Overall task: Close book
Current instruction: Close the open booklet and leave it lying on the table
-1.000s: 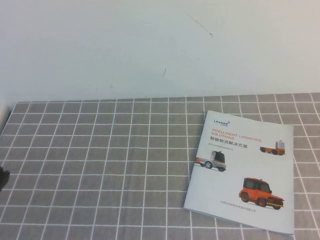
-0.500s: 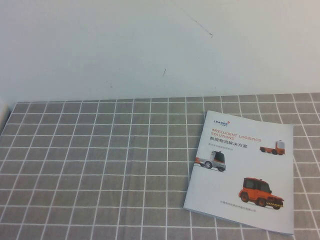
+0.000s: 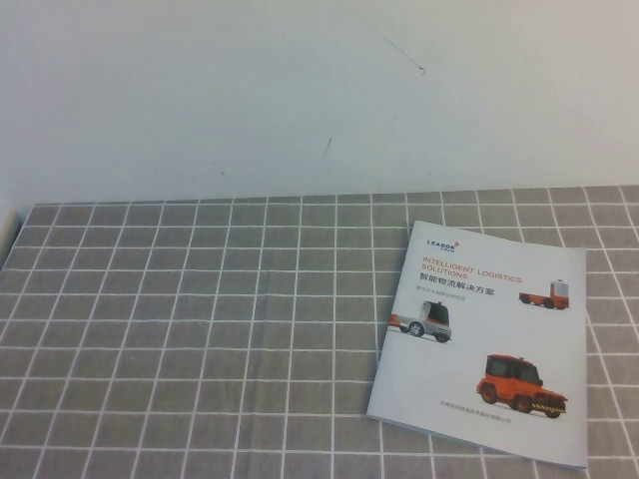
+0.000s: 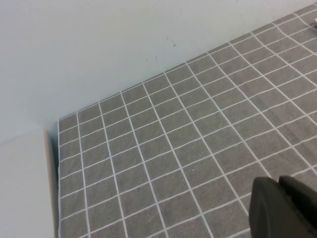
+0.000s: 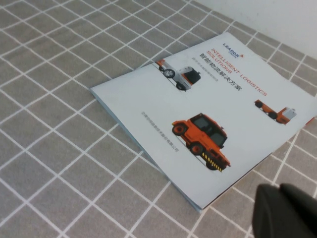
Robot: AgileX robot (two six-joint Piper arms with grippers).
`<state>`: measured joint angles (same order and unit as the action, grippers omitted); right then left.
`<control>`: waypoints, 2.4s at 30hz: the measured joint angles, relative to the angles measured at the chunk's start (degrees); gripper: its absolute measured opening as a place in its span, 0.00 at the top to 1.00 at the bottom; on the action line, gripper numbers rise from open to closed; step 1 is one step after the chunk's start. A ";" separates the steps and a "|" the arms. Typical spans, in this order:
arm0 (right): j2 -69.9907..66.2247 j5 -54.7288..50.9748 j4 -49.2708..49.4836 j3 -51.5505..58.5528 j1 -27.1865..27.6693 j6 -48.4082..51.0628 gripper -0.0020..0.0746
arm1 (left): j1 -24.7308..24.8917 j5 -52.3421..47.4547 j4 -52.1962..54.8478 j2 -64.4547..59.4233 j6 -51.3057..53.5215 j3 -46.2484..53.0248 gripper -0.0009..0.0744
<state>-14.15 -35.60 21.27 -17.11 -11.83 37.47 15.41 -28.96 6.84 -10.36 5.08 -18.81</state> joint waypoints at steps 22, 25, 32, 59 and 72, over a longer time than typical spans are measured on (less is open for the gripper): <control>0.00 -0.64 0.00 0.00 0.00 0.00 0.98 | -2.89 -0.22 -0.49 2.59 0.32 0.00 0.99; 0.00 -0.72 0.00 0.00 0.00 0.00 0.98 | -6.96 -0.22 -0.82 4.86 0.32 0.00 0.99; 0.00 -0.72 0.00 0.00 0.00 0.00 0.98 | -13.67 0.63 -3.36 8.73 0.32 1.87 0.99; 0.00 -0.72 0.00 0.00 0.00 0.00 0.98 | -14.32 10.09 -10.89 11.12 0.76 19.68 0.99; 0.00 -0.72 0.00 0.00 0.00 0.00 0.98 | -14.57 10.05 -10.98 11.12 -1.12 19.68 0.99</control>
<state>-14.15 -36.32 21.27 -17.11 -11.83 37.47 0.85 -18.91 -4.14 0.75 3.96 0.86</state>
